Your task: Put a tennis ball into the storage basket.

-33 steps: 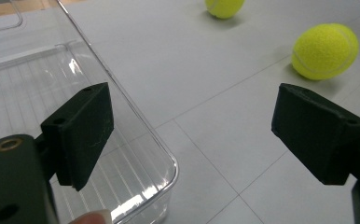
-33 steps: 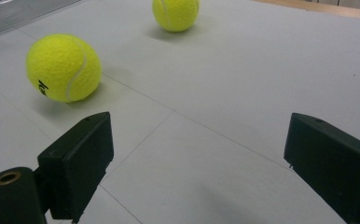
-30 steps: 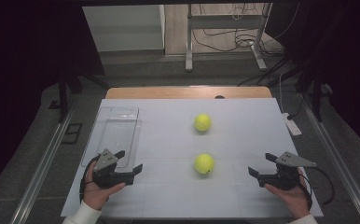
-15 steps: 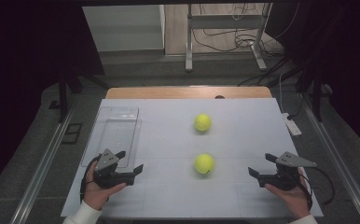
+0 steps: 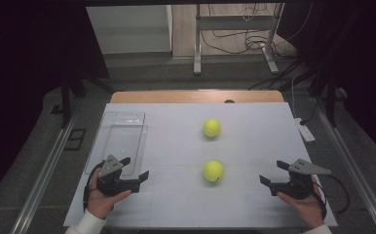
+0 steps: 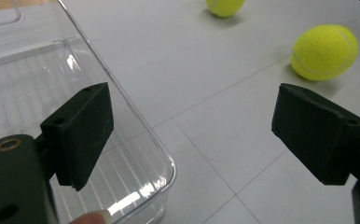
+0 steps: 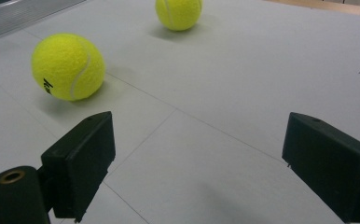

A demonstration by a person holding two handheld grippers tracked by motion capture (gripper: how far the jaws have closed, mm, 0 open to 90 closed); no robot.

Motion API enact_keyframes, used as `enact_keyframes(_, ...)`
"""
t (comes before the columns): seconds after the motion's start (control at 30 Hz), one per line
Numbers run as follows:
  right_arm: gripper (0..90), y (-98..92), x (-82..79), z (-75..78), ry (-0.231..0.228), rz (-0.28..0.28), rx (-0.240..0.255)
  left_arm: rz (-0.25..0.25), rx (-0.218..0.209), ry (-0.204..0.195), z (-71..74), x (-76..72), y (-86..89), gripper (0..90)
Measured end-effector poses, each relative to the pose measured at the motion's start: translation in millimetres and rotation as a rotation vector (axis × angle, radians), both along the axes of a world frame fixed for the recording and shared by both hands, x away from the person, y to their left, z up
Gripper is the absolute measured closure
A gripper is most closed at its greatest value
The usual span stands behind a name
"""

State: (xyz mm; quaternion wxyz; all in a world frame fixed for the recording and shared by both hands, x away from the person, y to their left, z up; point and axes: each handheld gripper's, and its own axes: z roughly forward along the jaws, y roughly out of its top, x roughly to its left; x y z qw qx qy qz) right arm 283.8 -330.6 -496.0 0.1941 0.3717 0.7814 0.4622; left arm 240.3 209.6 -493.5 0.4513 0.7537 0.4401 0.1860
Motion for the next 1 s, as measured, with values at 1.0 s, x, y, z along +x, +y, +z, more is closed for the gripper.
enact_keyframes(1.0,10.8,5.0,1.5,-4.0,0.018,0.007,-0.011,-0.058,0.006,0.032,10.7,6.9,-13.0,14.0)
